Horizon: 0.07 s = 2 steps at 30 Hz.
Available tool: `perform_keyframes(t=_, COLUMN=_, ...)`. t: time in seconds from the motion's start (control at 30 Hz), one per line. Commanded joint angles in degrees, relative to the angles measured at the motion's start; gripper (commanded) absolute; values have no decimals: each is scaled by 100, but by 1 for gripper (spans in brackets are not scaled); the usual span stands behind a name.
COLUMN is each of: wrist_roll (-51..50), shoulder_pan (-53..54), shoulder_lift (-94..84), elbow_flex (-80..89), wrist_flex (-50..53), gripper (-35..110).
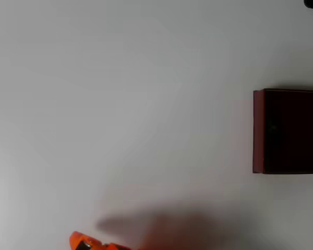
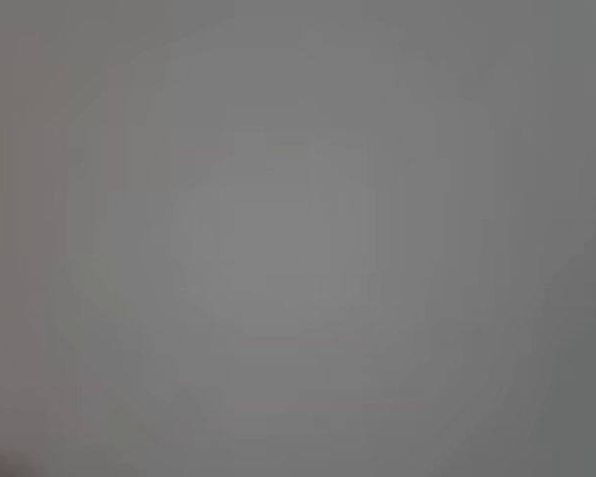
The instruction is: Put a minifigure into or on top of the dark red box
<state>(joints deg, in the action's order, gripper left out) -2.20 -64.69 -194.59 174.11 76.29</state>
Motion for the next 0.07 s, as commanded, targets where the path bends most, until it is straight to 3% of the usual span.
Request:
perform_keyframes(t=0.0, wrist_roll=-9, shoulder_pan=-97, shoulder_lift=-88, elbow_flex=-105, wrist_flex=149, gripper=0)
perform_keyframes(t=0.03, wrist_roll=-9, shoulder_pan=-97, shoulder_lift=-88, elbow_flex=-105, wrist_flex=149, gripper=0)
